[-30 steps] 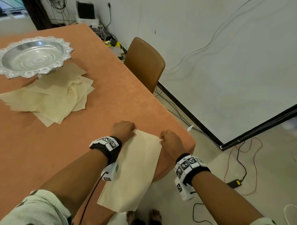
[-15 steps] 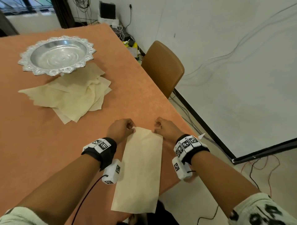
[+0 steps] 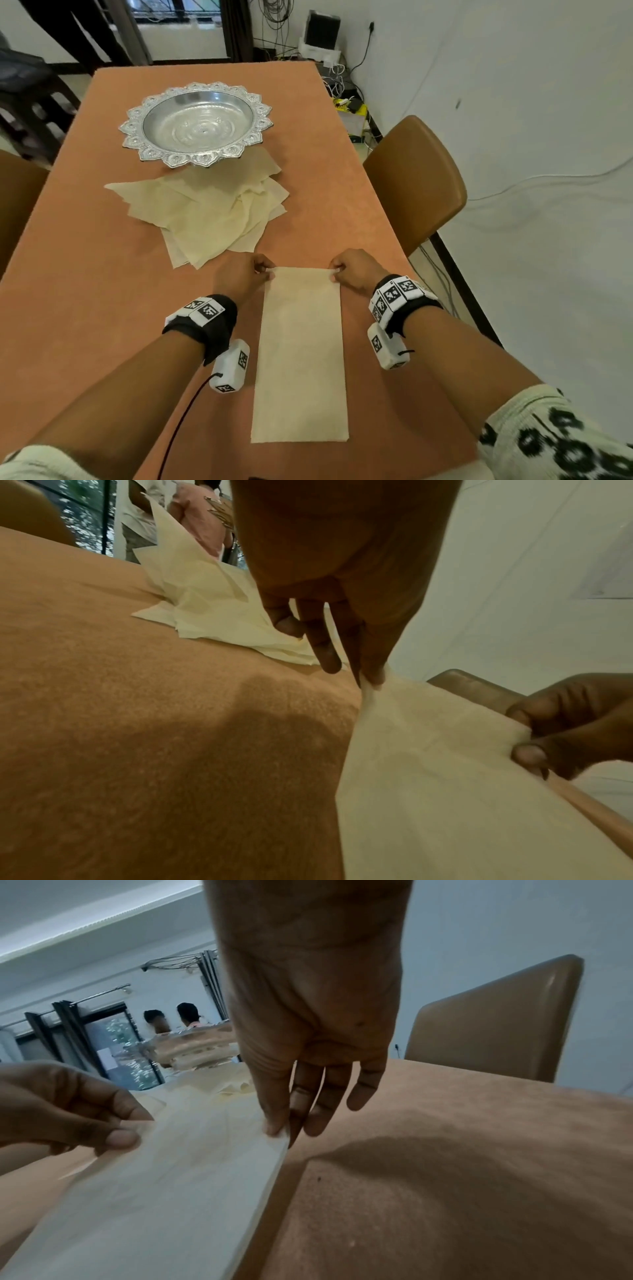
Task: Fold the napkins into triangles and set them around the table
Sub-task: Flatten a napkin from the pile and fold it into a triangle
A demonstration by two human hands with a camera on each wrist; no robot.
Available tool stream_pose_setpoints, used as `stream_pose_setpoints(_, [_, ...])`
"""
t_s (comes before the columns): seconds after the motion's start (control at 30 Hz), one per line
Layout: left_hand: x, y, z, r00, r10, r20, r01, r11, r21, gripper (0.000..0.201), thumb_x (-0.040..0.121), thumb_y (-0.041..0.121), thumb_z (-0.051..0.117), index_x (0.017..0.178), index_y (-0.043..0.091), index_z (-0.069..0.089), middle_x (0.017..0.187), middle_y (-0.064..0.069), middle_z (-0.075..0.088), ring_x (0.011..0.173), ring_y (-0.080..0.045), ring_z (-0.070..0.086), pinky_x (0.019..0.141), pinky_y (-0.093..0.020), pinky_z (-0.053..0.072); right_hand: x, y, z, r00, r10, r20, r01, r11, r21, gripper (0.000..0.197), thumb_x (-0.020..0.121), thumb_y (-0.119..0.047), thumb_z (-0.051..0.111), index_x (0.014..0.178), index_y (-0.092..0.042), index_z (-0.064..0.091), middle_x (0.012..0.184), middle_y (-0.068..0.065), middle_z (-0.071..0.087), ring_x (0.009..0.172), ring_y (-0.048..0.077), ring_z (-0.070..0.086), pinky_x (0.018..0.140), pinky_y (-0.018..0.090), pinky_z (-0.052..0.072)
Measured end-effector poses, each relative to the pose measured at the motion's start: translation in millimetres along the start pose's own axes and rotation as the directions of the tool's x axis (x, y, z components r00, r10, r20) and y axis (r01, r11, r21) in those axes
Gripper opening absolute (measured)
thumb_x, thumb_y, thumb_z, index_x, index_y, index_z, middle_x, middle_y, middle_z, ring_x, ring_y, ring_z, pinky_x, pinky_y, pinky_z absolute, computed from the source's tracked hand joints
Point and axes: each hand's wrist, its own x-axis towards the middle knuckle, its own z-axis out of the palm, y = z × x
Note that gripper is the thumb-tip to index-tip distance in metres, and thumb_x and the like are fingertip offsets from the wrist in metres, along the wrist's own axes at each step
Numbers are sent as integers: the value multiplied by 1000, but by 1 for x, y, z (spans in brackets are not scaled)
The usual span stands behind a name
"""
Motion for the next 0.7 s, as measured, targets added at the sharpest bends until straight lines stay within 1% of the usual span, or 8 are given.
stream_pose_setpoints(0.07, [7, -1, 3, 999, -43, -13, 43, 999, 4, 11, 85, 24, 70, 94, 21, 72, 83, 6, 65, 77, -11, 58, 59, -19, 36, 17, -2, 1, 998, -30, -50, 25, 996, -83, 19, 87, -18, 63, 103, -14, 72, 102, 5, 71, 93, 22, 62, 76, 25, 41])
stream_pose_setpoints(0.17, [8, -4, 5, 994, -86, -73, 86, 996, -3, 8, 85, 28, 68, 91, 25, 73, 85, 6, 69, 81, -13, 62, 67, -25, 44, 31, -6, 5, 982, -101, -157, 59, 966, -253, 23, 91, -16, 52, 106, -22, 70, 104, 1, 70, 100, 24, 61, 95, 37, 38])
stream_pose_setpoints(0.27, [-2, -5, 5, 987, -56, -154, 55, 998, -14, 4, 85, 28, 68, 85, 26, 72, 82, 9, 69, 79, -10, 61, 63, -23, 40, 21, -7, 6, 941, -224, -255, 125, 928, -352, 23, 92, -17, 49, 104, -24, 68, 91, 0, 70, 93, 22, 59, 91, 37, 32])
stream_pose_setpoints(0.4, [-31, -1, 7, 969, 70, -239, -65, 998, 26, 6, 85, 26, 69, 89, 27, 74, 82, 11, 68, 77, -8, 59, 64, -24, 38, -19, 0, 12, 854, -337, -396, 194, 913, -360, 16, 91, -21, 56, 96, -25, 70, 81, -1, 68, 84, 20, 58, 79, 35, 32])
stream_pose_setpoints(0.5, [-64, 2, 12, 926, 218, -308, -167, 969, 184, 9, 85, 25, 70, 92, 28, 75, 73, 9, 62, 73, -13, 54, 68, -29, 31, -55, 8, 26, 784, -373, -496, 232, 917, -323, 10, 82, -18, 67, 88, -25, 72, 82, -8, 69, 84, 18, 56, 73, 35, 33])
stream_pose_setpoints(0.57, [-88, 1, 18, 893, 336, -299, -248, 923, 295, 8, 85, 27, 70, 90, 29, 75, 74, 8, 66, 74, -16, 55, 70, -31, 29, -79, 13, 41, 759, -403, -512, 255, 907, -336, 10, 80, -18, 70, 86, -26, 71, 84, -11, 68, 84, 17, 55, 71, 36, 35])
stream_pose_setpoints(0.63, [-113, -2, 22, 860, 426, -280, -307, 871, 383, 16, 87, 35, 60, 88, 29, 75, 75, 7, 68, 76, -18, 59, 70, -32, 29, -104, 18, 57, 735, -452, -505, 283, 882, -378, 9, 82, -21, 63, 85, -27, 69, 83, -12, 66, 85, 15, 52, 71, 35, 33])
stream_pose_setpoints(0.7, [-137, -4, 28, 813, 522, -259, -365, 803, 471, 28, 86, 38, 49, 85, 28, 74, 75, 8, 69, 79, -19, 62, 71, -34, 30, -128, 21, 73, 717, -486, -500, 299, 862, -409, 18, 83, -27, 50, 85, -27, 68, 82, -12, 64, 86, 13, 47, 71, 32, 28])
